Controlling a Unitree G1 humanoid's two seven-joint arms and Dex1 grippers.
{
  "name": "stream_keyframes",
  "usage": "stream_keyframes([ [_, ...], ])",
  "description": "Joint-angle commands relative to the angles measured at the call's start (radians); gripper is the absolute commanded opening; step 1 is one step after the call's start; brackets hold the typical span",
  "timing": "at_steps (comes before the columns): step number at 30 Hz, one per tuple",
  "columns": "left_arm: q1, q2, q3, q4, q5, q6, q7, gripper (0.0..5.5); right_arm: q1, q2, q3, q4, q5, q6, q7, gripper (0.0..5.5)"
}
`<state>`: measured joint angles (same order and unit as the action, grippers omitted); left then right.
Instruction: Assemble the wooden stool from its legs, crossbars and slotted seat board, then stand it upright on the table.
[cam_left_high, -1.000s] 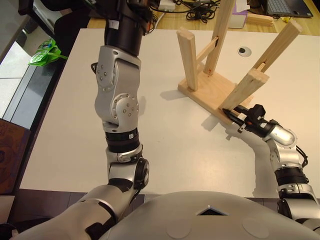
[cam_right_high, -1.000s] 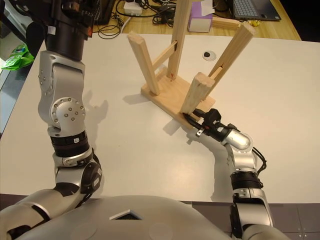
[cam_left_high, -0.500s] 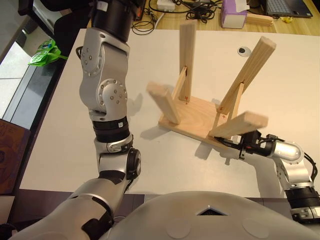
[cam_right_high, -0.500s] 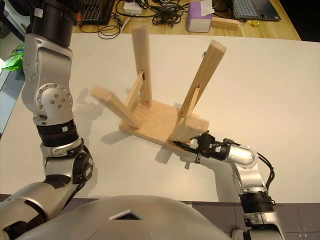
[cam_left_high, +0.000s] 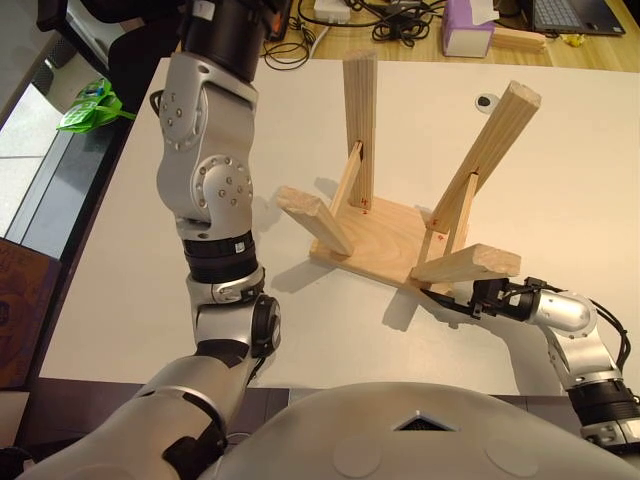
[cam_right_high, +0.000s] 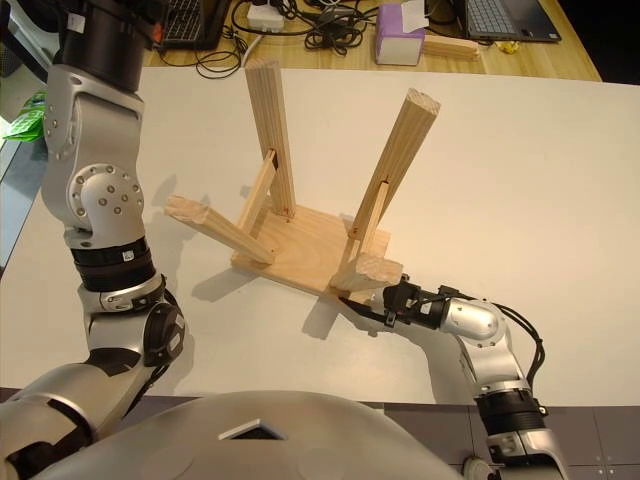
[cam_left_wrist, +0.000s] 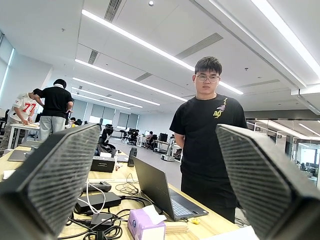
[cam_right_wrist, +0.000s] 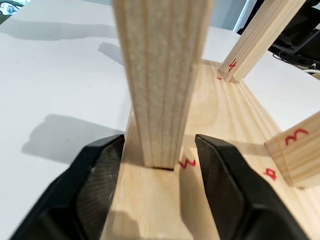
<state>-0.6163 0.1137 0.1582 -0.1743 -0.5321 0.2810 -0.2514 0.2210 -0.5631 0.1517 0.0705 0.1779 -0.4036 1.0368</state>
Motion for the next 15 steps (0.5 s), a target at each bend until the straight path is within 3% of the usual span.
stream_keyframes([
  [1, -0.023, 0.020, 0.013, 0.003, 0.002, 0.002, 0.000, 4.31, -0.031, -0.043, -0.059, -0.047, 0.043, 0.007, -0.005, 3.37],
  [4, -0.031, 0.044, 0.027, 0.005, 0.004, -0.001, -0.008, 4.31, -0.036, -0.102, -0.124, -0.120, 0.114, 0.052, 0.018, 3.59],
  [8, -0.065, 0.137, 0.107, 0.033, 0.006, -0.019, -0.019, 4.31, 0.076, -0.274, -0.195, -0.239, 0.183, 0.210, 0.110, 3.59],
  [15, -0.016, 0.290, 0.208, 0.092, 0.070, -0.086, -0.044, 4.31, 0.234, -0.434, -0.216, -0.259, 0.082, 0.296, 0.185, 3.59],
])
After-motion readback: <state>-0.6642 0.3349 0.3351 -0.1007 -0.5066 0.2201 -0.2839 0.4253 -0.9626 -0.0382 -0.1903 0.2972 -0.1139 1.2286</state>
